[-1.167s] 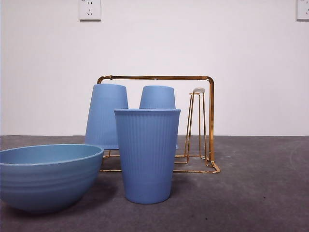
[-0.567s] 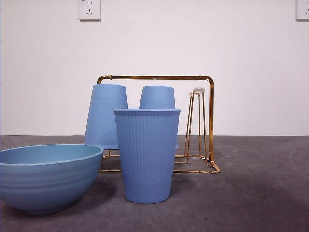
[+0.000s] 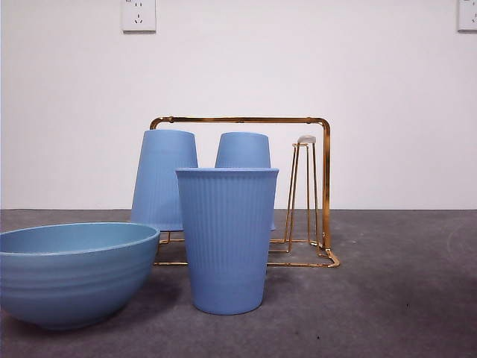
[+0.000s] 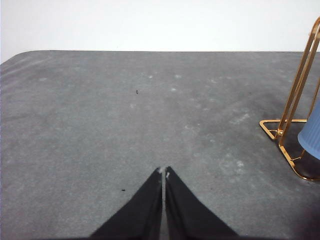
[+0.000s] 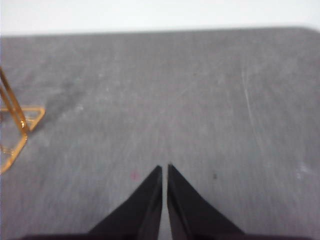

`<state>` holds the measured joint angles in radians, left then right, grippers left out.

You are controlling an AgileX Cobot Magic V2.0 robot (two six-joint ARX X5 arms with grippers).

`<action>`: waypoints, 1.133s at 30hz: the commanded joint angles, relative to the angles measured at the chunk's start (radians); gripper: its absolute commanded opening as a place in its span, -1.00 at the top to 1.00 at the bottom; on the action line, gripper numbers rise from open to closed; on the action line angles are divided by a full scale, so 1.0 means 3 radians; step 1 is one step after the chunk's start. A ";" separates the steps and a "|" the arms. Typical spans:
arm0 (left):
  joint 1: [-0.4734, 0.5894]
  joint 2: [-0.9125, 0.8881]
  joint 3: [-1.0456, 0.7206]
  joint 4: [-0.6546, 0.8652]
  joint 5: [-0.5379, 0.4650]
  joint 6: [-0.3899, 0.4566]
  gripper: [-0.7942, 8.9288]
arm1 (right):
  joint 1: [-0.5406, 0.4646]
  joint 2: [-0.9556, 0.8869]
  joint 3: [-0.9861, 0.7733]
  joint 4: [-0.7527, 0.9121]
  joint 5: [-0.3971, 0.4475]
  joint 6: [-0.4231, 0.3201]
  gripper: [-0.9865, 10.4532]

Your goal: Right arm lift cup from the cupboard, then place it on the right of the bowl

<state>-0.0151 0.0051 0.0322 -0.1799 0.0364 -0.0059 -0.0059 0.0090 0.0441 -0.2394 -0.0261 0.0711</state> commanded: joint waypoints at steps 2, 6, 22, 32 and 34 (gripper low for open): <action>0.0006 -0.0006 -0.0065 -0.0001 0.0019 0.0046 0.82 | -0.0001 -0.0018 -0.0103 0.0205 -0.0010 -0.0184 0.80; 0.0006 -0.0006 -0.0065 0.0000 0.0019 0.0045 0.82 | -0.0004 -0.0018 -0.0111 0.0211 0.0005 -0.0201 0.80; 0.0006 -0.0006 -0.0065 -0.0001 0.0019 0.0046 0.82 | -0.0004 -0.0018 -0.0106 0.0277 0.0003 -0.0198 0.80; 0.0006 -0.0006 -0.0065 -0.0001 0.0019 0.0045 0.82 | -0.0004 -0.0018 -0.0107 0.0277 0.0003 -0.0198 0.80; 0.0006 -0.0006 -0.0065 -0.0001 0.0019 0.0045 0.82 | -0.0004 -0.0018 -0.0107 0.0276 0.0003 -0.0198 0.80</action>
<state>-0.0151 0.0051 0.0322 -0.1799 0.0368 -0.0063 -0.0067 0.0044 0.0174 -0.1677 -0.0261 0.0219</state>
